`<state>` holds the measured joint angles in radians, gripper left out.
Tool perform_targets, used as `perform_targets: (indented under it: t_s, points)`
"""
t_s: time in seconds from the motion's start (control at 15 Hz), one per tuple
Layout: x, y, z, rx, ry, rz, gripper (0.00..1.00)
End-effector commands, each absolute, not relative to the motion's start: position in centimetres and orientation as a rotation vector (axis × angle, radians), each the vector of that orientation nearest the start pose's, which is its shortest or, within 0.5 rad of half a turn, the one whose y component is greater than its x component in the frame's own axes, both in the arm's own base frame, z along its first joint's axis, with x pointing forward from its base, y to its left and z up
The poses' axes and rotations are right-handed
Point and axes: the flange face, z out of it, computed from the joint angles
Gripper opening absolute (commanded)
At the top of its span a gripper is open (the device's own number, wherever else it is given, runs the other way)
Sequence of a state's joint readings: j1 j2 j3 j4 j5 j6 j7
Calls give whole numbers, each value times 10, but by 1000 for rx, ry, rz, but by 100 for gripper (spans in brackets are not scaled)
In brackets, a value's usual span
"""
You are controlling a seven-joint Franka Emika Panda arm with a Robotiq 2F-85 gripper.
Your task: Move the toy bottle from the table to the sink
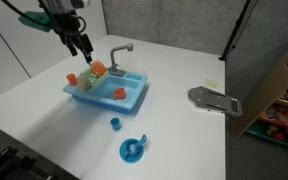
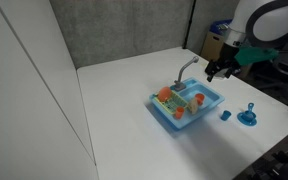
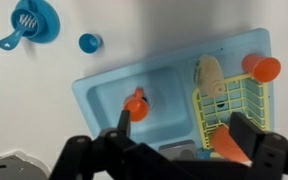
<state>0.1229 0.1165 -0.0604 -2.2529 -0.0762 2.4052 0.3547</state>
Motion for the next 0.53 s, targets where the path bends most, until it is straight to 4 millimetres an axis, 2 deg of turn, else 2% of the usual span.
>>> perform_targets:
  t_s: [0.0,0.47]
  points:
    - [515,14,350,-3181,331,-50,100]
    - [478,-8,408,-3180,292,-27,100]
